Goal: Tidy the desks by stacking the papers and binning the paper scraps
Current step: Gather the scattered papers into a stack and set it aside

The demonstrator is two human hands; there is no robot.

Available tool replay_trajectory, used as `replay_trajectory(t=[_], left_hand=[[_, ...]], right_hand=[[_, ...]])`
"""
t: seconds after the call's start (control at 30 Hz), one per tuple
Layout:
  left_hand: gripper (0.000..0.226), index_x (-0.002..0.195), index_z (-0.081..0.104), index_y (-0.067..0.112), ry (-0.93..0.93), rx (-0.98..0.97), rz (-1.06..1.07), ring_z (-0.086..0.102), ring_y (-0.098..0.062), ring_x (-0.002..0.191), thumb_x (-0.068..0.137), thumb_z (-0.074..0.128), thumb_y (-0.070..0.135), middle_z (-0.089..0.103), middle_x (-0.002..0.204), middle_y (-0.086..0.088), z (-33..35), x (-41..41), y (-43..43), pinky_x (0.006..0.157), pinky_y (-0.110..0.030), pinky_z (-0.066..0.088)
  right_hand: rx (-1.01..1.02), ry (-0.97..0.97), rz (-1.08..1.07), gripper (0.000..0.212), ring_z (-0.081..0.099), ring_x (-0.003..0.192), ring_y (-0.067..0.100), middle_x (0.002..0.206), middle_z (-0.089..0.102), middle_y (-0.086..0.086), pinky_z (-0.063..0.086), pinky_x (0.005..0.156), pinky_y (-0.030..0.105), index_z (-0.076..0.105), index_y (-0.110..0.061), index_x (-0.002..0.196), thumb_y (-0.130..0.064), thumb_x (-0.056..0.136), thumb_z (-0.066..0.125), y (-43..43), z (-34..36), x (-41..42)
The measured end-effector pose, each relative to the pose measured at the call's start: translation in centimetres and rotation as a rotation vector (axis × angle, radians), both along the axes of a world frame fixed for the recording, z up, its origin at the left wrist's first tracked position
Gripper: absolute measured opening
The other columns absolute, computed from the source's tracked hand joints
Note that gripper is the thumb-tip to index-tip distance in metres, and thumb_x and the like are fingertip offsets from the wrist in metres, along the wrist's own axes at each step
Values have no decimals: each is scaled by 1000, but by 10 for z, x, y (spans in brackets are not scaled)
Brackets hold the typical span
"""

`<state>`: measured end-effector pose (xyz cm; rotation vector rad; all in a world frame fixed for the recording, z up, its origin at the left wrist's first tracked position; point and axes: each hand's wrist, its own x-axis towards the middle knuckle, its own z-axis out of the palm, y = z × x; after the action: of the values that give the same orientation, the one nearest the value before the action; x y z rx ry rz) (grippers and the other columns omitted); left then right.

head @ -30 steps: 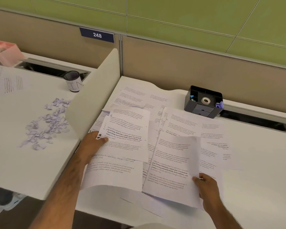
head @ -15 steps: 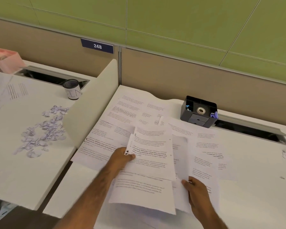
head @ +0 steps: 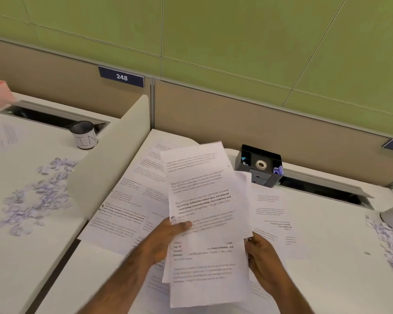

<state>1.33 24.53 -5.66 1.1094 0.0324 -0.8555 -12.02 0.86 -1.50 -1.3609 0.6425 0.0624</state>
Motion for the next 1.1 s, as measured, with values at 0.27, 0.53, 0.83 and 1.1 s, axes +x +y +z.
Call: replay_trajectory(t=[0.27, 0.53, 0.83, 1.1], left_hand=[[18, 107, 67, 32, -274, 277, 181, 73, -11, 98, 96, 69, 18, 76, 110, 8, 25, 0, -22, 83, -29, 60], [35, 96, 62, 43, -442, 238, 298, 68, 10, 85, 96, 67, 8, 70, 87, 34, 43, 3, -27, 69, -10, 54], [24, 102, 68, 35, -317, 240, 357, 73, -3, 91, 95, 69, 11, 76, 98, 18, 40, 8, -21, 74, -22, 58], [23, 109, 68, 32, -364, 273, 299, 72, -11, 101, 97, 67, 13, 76, 108, 11, 44, 18, -11, 78, -24, 59]], right_hand=[[23, -42, -184, 46, 68, 110, 38, 117, 74, 13, 53, 97, 56, 65, -15, 125, -44, 108, 33, -17, 20, 36], [-524, -96, -227, 15, 73, 90, 25, 92, 76, 1, 62, 83, 44, 70, -15, 94, -12, 101, 57, -11, 32, 67], [-737, 58, -172, 18, 64, 89, 23, 93, 69, 0, 50, 73, 34, 65, -17, 90, -20, 103, 52, 1, 8, 62], [-261, 6, 15, 27, 72, 104, 23, 112, 76, -2, 57, 93, 47, 62, -26, 124, -32, 98, 64, -14, 32, 67]])
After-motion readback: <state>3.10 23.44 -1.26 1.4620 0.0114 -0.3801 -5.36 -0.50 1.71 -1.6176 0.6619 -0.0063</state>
